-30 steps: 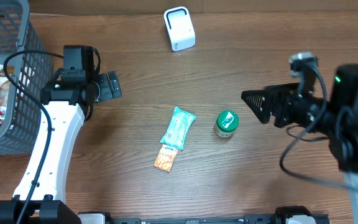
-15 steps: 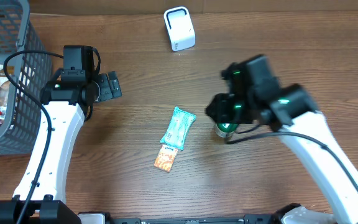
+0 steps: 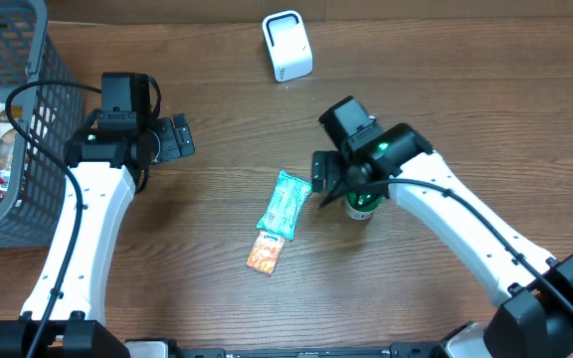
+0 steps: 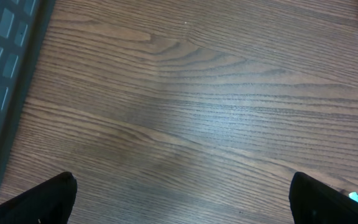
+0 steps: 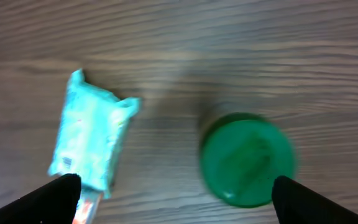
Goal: Scan the item barcode
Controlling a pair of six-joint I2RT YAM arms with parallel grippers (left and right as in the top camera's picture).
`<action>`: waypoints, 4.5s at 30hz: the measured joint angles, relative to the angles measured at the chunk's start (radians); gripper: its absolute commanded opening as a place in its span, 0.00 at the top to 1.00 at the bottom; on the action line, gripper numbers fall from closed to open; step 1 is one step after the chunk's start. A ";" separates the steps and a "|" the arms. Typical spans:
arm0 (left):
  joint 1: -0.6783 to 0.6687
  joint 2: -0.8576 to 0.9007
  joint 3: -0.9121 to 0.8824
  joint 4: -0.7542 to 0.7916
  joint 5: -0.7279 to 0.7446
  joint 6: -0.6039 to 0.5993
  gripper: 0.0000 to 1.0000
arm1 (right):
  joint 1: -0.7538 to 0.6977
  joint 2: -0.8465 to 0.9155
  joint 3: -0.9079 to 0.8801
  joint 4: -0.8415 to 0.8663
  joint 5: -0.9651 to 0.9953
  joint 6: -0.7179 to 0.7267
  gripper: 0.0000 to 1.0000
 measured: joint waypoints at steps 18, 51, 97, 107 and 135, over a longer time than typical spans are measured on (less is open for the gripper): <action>0.000 0.000 0.000 0.000 0.000 0.000 0.00 | -0.033 0.000 -0.204 0.166 0.058 -0.040 0.12; 0.000 0.000 0.000 0.000 0.000 0.000 0.00 | -0.196 0.000 -0.242 0.170 0.208 -0.238 0.09; 0.000 0.000 0.000 0.000 -0.003 0.000 0.00 | 0.135 0.157 -0.290 0.596 -0.176 0.235 0.65; 0.000 0.000 0.000 0.000 -0.003 0.000 0.00 | 0.126 0.169 -0.292 0.549 -0.109 0.244 0.96; 0.000 0.000 0.000 0.000 -0.004 0.000 0.00 | -0.034 0.168 0.085 0.074 -0.219 -0.063 0.50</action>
